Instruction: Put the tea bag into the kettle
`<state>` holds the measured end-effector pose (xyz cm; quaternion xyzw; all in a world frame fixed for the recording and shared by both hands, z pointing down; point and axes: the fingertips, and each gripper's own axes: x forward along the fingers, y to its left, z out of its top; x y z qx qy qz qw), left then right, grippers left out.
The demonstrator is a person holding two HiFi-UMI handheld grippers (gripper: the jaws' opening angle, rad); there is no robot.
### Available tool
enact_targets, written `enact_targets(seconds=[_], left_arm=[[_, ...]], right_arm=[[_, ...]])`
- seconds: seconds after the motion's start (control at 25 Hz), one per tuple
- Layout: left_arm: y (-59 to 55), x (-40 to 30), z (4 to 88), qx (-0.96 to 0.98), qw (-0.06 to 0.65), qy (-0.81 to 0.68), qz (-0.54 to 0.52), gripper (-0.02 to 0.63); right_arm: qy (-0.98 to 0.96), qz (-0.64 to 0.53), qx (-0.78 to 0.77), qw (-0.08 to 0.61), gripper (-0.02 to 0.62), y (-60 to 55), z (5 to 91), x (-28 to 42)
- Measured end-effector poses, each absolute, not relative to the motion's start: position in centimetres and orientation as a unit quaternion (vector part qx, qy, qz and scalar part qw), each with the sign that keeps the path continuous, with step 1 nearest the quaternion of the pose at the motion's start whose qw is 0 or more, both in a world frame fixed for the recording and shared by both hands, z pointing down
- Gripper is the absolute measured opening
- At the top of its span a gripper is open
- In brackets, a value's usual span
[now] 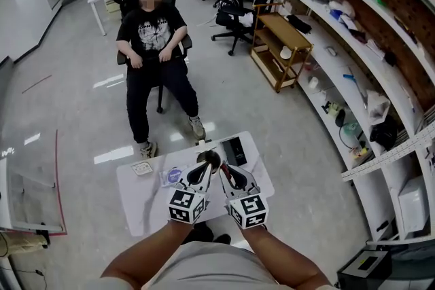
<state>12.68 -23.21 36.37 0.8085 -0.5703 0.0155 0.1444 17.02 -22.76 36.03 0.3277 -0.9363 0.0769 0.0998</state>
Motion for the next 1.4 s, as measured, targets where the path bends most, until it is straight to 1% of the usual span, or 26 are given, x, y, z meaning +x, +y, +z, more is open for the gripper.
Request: enact_targets(seconds=[0.28, 0.48, 0.84, 1.12, 1.4], left_arm=[[-27.0, 9.8, 36.9, 0.812, 0.153, -0.564, 0.015, 0.008], [-28.8, 7.9, 35.7, 0.811, 0.153, -0.565, 0.009, 0.008], [-32.2, 7.4, 35.7, 0.790, 0.149, -0.594, 0.003, 0.008], [-34.0, 7.5, 36.1, 0.746, 0.158, -0.646, 0.002, 0.008], [-35.8, 8.1, 38.4, 0.695, 0.161, -0.701, 0.015, 0.008]], right_arm=[[-0.938, 0.060, 0.323, 0.109, 0.054, -26.7, 36.5, 13.9], [-0.940, 0.059, 0.317, 0.108, 0.055, -28.3, 35.4, 11.9], [-0.949, 0.047, 0.289, 0.113, 0.055, -32.4, 36.0, 11.6], [-0.967, 0.051, 0.219, 0.122, 0.055, -34.4, 36.4, 11.4], [-0.979, 0.058, 0.142, 0.131, 0.055, -36.5, 37.9, 12.5]])
